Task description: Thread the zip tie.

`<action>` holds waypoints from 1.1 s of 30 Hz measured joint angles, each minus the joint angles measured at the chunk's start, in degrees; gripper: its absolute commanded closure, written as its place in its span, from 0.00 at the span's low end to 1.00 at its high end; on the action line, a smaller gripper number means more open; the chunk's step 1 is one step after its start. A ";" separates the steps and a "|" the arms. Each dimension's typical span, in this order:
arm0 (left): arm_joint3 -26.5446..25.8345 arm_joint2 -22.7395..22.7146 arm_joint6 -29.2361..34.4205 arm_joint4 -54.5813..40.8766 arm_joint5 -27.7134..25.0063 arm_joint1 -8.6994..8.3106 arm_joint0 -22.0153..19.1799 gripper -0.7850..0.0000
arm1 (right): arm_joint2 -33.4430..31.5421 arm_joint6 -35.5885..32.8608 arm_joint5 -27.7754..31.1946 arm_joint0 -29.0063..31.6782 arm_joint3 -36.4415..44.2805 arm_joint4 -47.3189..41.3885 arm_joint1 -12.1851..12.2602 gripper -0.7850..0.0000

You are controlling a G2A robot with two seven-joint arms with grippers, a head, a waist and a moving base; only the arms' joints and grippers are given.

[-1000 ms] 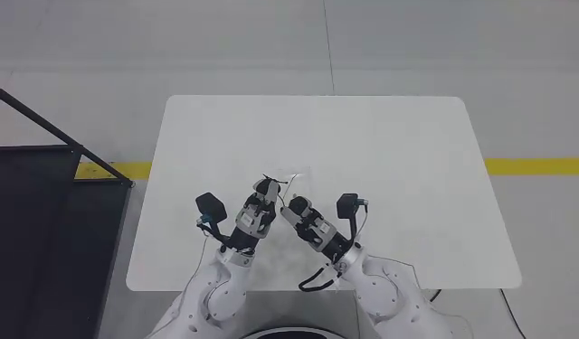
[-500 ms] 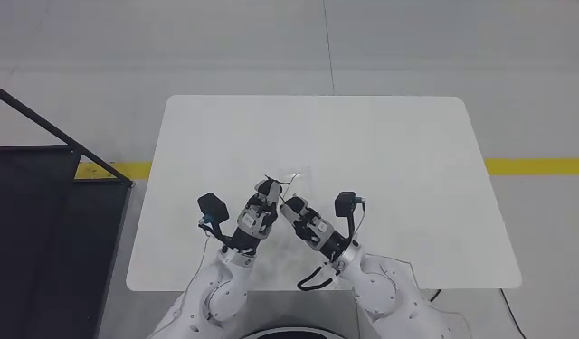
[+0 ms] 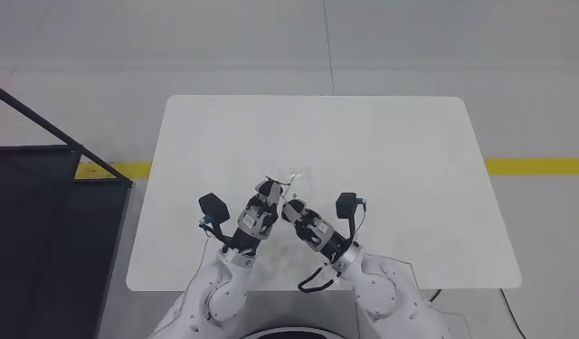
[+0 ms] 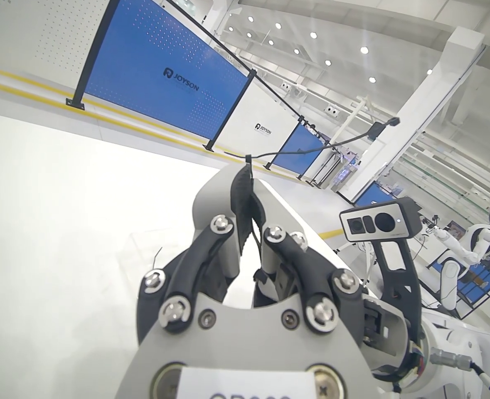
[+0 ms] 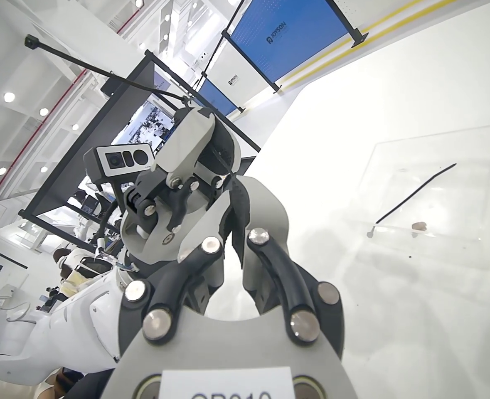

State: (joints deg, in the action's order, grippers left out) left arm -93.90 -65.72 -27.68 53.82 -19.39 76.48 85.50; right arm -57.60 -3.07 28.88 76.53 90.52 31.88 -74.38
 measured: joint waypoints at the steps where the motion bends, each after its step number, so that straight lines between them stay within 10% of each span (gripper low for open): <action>1: -0.07 -0.06 0.06 -0.18 0.02 0.02 0.03 1.00 | -0.12 0.00 0.14 0.14 0.13 0.05 0.02 1.00; 4: -0.27 -0.24 0.25 -0.51 0.10 0.05 0.09 0.71 | -0.46 -0.09 0.46 0.54 0.49 0.06 0.10 1.00; 8: -0.82 -0.70 0.60 -0.87 -0.04 0.04 0.40 0.60 | -1.00 -0.21 0.96 1.14 1.13 -0.02 0.22 1.00; 21: -2.92 -3.78 0.78 -2.47 -2.48 -0.40 2.92 0.60 | -4.06 -0.76 2.27 3.80 4.32 -0.69 0.90 1.00; 33: -6.45 -10.56 5.83 -9.97 -15.32 -1.99 8.80 0.62 | -6.11 7.98 -2.80 9.95 11.45 12.66 1.36 1.00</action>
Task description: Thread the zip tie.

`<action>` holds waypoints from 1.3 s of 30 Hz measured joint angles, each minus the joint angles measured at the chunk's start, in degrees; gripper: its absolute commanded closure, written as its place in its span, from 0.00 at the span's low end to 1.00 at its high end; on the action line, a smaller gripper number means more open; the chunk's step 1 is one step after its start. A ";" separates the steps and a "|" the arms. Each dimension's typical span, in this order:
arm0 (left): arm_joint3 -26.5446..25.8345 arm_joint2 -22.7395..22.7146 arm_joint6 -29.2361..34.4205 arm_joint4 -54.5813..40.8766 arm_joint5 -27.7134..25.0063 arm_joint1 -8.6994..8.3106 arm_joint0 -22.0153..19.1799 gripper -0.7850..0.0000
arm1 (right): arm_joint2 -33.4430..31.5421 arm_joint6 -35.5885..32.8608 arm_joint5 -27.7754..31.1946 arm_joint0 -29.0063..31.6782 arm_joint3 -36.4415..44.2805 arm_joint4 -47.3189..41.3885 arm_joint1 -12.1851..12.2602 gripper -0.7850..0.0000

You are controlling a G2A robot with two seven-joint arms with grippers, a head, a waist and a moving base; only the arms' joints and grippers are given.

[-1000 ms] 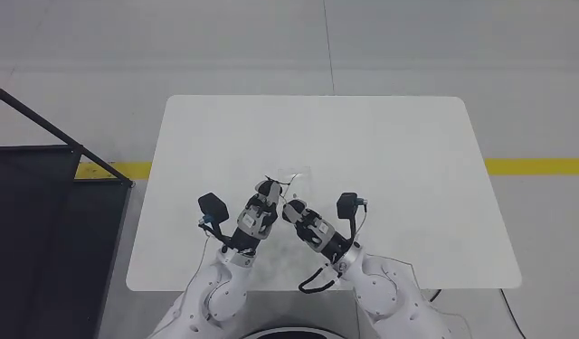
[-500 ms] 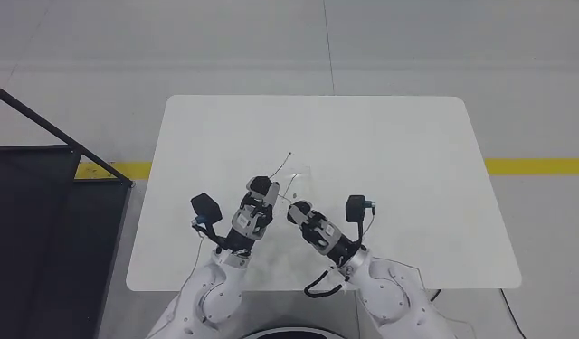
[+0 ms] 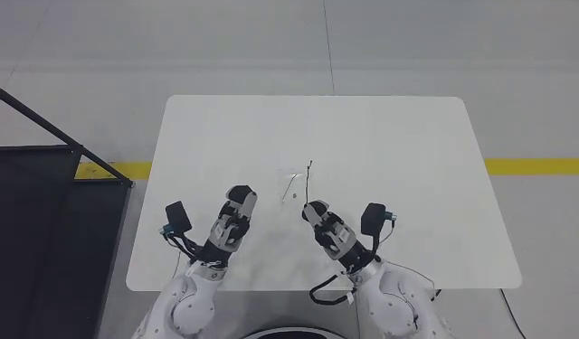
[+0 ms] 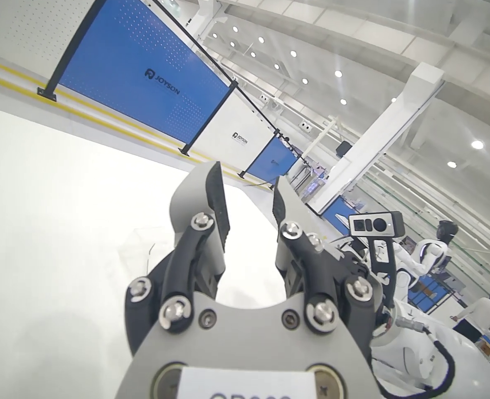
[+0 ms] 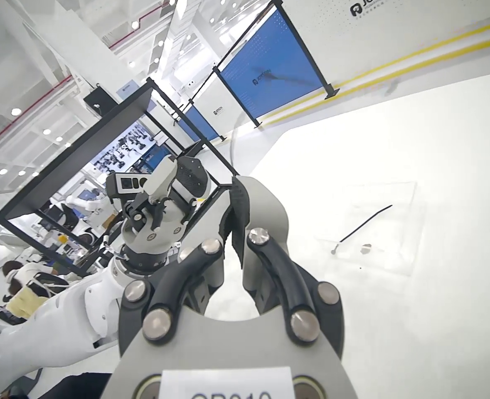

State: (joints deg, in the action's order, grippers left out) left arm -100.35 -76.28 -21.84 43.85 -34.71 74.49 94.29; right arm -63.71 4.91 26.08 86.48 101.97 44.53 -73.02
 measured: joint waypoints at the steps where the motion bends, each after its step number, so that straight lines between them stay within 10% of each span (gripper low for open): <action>1: -0.09 -0.40 0.41 -0.43 -0.49 -0.08 0.22 0.62 | 0.37 0.66 -0.49 0.19 0.03 0.88 -0.06 1.00; 11: 0.51 -1.06 3.14 -3.93 -3.05 -0.33 0.32 0.57 | 0.68 4.25 -2.19 0.81 -0.29 5.36 -0.18 1.00; 12: 0.55 -1.15 3.48 -4.18 -3.16 -0.35 0.23 0.02 | 0.66 4.91 -2.44 0.99 -0.14 6.05 -0.18 1.00; 13: 0.56 -1.34 3.99 -4.09 -3.15 -0.40 0.12 0.00 | 0.66 5.98 -2.77 1.28 0.11 6.67 -0.20 1.00; 27: -0.14 -1.49 5.58 -3.06 -1.81 -0.48 0.12 0.00 | 0.55 7.29 -4.07 1.39 0.33 7.78 -0.28 1.00; 39: -1.69 -0.03 24.58 -25.23 -2.77 -1.30 -1.10 0.00 | 7.12 31.78 -30.29 1.83 -4.59 38.77 -1.97 1.00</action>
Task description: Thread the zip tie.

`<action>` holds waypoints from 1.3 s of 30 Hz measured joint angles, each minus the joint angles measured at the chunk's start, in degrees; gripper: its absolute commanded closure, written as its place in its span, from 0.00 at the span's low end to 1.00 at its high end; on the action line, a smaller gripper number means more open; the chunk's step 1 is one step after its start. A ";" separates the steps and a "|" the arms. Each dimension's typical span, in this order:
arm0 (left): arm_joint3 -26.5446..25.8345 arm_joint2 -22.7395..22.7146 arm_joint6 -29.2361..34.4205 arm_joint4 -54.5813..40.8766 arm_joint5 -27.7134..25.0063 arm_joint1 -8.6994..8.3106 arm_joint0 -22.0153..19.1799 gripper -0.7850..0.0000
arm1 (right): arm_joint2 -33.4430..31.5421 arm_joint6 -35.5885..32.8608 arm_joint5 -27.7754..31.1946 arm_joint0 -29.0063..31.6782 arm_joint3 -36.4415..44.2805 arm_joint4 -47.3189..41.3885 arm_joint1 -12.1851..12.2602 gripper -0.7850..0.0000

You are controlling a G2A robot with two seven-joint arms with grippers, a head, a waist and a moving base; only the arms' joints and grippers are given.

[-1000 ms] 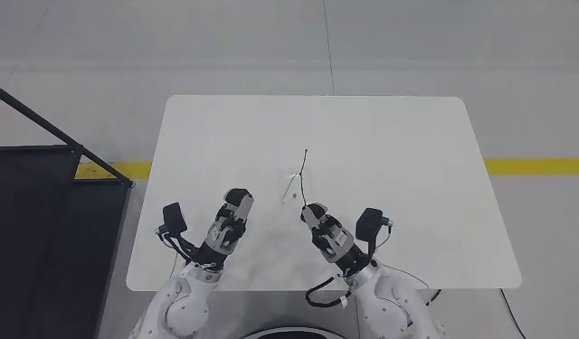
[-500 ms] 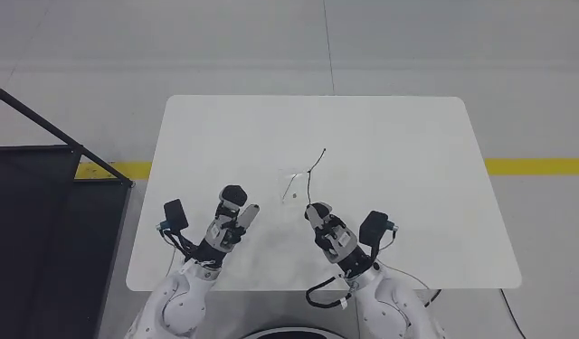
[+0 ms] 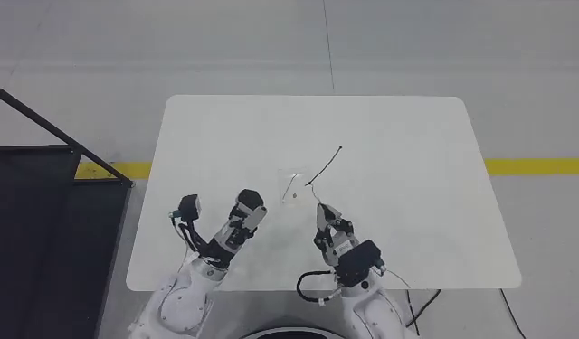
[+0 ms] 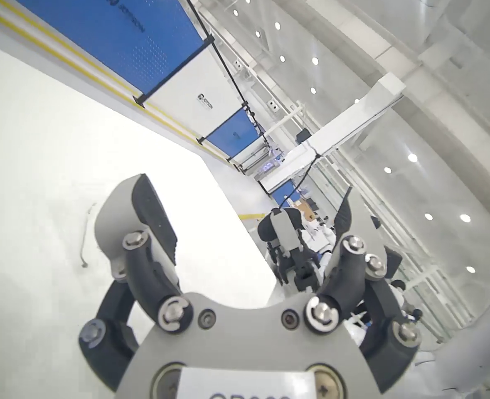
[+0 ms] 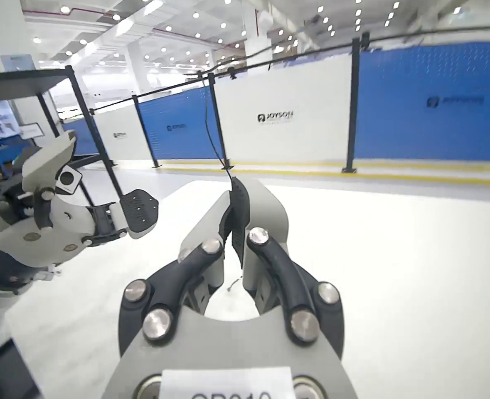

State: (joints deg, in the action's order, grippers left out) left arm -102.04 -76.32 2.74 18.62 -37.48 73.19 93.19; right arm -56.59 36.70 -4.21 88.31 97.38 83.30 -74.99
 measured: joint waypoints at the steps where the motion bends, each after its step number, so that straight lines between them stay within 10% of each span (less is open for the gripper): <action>1: -0.28 -0.17 2.85 -2.92 0.50 -0.19 -0.26 0.00 | 0.69 1.31 -2.26 -0.35 -1.09 1.93 -0.22 1.00; 7: -1.70 -1.48 18.35 -18.83 4.07 -1.27 -1.12 0.00 | 2.57 3.47 -8.88 -1.60 -4.58 6.04 -1.04 1.00; 26: -2.11 0.23 27.57 -31.44 8.56 -1.64 -2.77 0.00 | 3.14 5.77 -16.47 -2.43 -7.27 11.56 -1.73 1.00; 30: -1.27 -0.09 32.77 -37.50 9.69 -1.96 -3.64 0.12 | 4.06 6.40 -19.55 -3.12 -8.71 13.14 -2.28 1.00; 32: -0.83 -0.42 34.64 -39.74 10.22 -2.11 -4.04 0.50 | 4.44 6.31 -20.63 -3.49 -9.25 13.69 -2.55 1.00; 39: 0.14 -0.34 35.64 -40.31 10.26 -2.28 -4.89 0.66 | 5.20 5.88 -21.78 -4.40 -10.68 14.46 -3.24 1.00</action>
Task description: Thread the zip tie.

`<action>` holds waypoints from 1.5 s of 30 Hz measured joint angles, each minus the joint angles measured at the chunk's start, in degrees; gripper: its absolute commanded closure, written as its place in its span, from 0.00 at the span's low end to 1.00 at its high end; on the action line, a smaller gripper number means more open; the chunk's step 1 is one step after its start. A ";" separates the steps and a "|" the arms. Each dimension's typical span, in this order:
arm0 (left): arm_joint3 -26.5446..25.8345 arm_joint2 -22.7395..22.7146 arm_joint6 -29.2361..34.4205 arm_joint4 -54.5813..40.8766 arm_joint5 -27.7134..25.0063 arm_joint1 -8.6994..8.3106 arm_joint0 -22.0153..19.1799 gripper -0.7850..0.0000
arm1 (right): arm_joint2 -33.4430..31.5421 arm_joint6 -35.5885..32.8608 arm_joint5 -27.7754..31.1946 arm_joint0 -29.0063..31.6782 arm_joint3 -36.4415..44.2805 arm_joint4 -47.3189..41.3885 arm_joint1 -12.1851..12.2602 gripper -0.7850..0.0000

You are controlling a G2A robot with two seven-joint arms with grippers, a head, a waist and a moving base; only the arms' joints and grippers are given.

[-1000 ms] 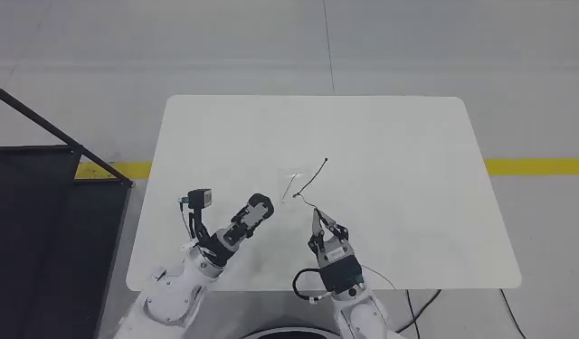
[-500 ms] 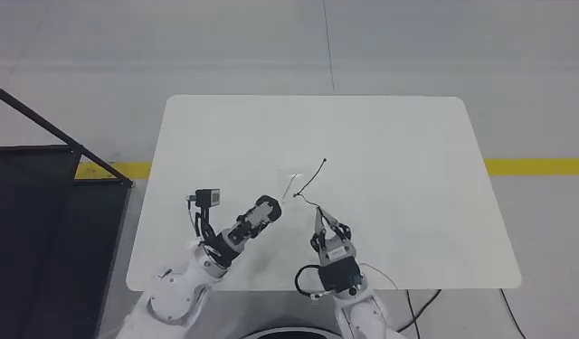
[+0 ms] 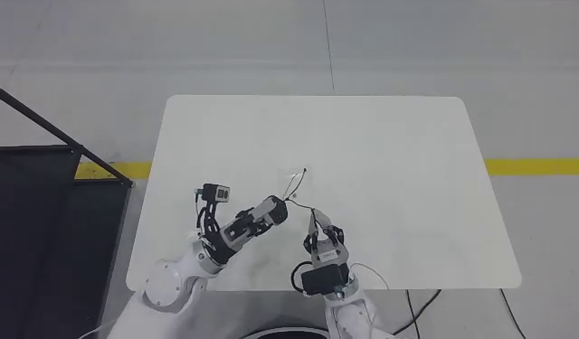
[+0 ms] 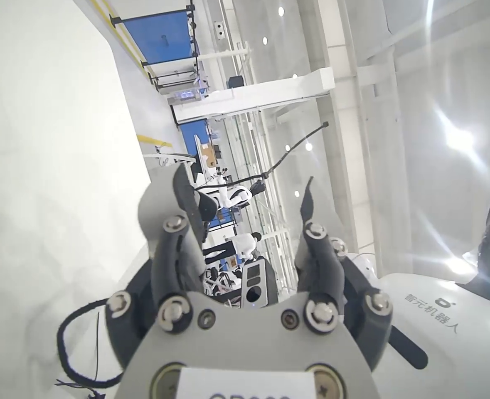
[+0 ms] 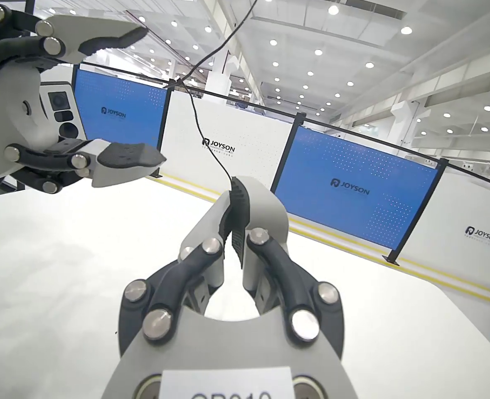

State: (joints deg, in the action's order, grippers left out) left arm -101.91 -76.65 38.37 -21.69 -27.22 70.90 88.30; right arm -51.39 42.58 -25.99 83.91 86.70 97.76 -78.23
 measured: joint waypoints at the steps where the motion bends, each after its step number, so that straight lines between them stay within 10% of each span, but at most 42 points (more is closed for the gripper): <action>1: 0.14 0.15 -0.01 0.09 -0.14 0.00 -0.12 0.67 | 0.01 -0.02 -0.03 -0.05 -0.11 0.01 -0.08 1.00; 22: 1.01 1.08 -0.63 -0.42 -2.25 -0.22 -0.95 0.76 | -0.38 -1.26 -0.89 0.31 -0.63 1.93 -1.10 1.00; 28: 1.06 1.17 -0.68 -0.73 -2.63 -0.31 -0.99 1.00 | -0.61 -1.44 -0.56 0.46 -0.61 2.25 -1.31 1.00; 45: 1.55 1.61 0.03 -0.45 -3.17 -0.61 -0.97 1.00 | -2.85 3.60 -1.45 2.42 1.76 -4.39 -2.05 1.00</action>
State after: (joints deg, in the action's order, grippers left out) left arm -100.35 -75.05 38.41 -22.14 -30.39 70.29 87.33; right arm -54.24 46.17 -27.44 86.33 88.47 93.37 -80.28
